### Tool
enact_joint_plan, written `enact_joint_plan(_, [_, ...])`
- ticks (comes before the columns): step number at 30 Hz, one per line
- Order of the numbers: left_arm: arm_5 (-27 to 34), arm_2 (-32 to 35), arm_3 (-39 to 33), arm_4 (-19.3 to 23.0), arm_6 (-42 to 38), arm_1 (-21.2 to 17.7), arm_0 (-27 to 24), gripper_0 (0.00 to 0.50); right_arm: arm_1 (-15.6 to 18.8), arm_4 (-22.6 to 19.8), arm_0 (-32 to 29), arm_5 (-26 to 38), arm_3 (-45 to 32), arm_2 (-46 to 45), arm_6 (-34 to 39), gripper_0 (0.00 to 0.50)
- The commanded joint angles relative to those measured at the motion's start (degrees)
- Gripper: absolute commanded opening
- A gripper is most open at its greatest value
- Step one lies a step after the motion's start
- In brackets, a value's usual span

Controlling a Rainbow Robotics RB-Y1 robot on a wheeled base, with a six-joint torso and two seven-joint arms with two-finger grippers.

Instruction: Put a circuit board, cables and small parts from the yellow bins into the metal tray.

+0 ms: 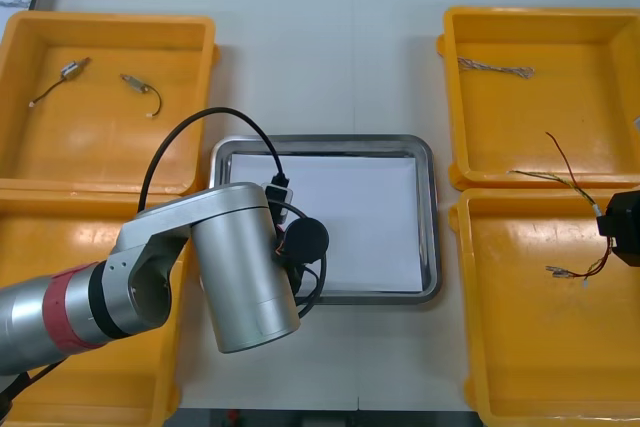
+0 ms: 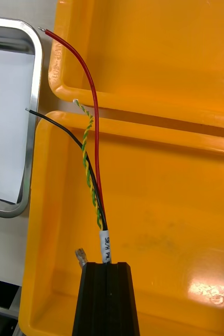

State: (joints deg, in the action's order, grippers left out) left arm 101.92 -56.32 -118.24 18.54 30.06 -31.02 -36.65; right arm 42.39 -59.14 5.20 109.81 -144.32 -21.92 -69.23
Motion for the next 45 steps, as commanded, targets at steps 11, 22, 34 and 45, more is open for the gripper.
enact_joint_plan(11, [7.15,11.67,-10.34,14.33,3.34,-2.82,-4.31,0.5,0.85,-0.36,1.04,0.19,-1.23,0.39,2.0,0.0])
enact_joint_plan(22, [8.08,25.29,-12.71,25.84,3.87,-8.18,-7.03,0.5,1.73,0.96,2.0,0.19,-3.51,6.54,1.82,0.0])
enact_joint_plan(34, [8.08,37.86,-13.33,36.04,4.75,-16.97,-9.23,0.5,4.45,-0.62,9.03,0.19,-4.48,18.76,-0.46,0.0])
enact_joint_plan(45, [8.08,41.99,-4.01,35.16,15.47,-21.98,-9.93,0.5,6.21,-1.94,22.92,0.19,-3.87,34.14,-3.89,0.0])
